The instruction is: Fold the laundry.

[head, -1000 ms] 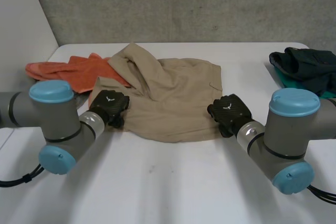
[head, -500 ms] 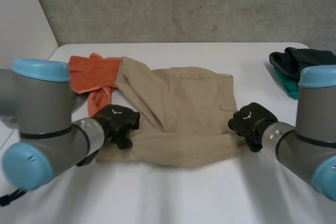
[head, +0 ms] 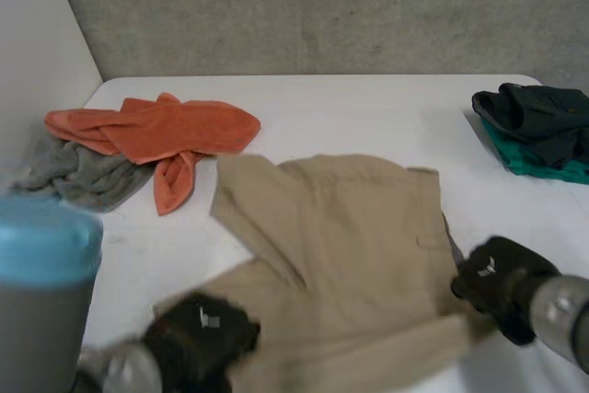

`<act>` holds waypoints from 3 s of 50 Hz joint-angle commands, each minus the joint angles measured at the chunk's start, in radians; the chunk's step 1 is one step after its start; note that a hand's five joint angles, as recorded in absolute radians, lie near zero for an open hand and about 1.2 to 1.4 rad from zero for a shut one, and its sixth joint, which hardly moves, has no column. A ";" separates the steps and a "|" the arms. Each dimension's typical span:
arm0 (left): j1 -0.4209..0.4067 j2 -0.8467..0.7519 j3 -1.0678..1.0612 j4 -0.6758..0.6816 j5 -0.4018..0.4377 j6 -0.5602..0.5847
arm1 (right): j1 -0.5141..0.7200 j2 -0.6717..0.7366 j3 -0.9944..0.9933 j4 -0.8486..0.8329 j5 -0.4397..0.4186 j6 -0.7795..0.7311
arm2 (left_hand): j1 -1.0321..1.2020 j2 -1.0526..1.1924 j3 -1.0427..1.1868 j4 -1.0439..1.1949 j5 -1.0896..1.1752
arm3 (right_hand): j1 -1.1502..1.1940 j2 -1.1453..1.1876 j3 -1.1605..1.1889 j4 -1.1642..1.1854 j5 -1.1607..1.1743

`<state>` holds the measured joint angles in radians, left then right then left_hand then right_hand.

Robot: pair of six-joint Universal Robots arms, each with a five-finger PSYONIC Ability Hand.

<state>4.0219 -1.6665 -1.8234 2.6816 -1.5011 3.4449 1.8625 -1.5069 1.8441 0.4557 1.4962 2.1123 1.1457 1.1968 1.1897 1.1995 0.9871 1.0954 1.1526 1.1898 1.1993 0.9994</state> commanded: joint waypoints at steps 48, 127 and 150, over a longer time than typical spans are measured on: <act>0.282 -0.351 0.213 0.468 0.120 0.002 | 0.004 0.223 0.029 -0.319 -0.016 0.041 | -0.377 -0.428 -0.421 -0.431 -0.393 | 0.301 0.244 0.206 0.197 0.222; 0.103 -0.343 0.322 0.690 -0.007 -0.015 | 0.004 0.232 0.073 -0.356 -0.017 0.084 | -0.562 -0.613 -0.606 -0.616 -0.578 | 0.301 0.244 0.206 0.197 0.222; 0.178 -0.260 0.082 0.478 0.016 -0.078 | 0.006 0.244 0.075 -0.364 -0.017 0.084 | -0.122 -0.173 -0.165 -0.175 -0.137 | 0.301 0.244 0.206 0.197 0.222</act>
<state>4.2072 -1.8991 -1.7583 3.1387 -1.4992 3.3799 1.8697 -1.2627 1.9175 0.0918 1.4787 2.1967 0.9762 0.9850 0.9803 0.9866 0.8038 1.1291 1.1526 1.1899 1.1994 1.0212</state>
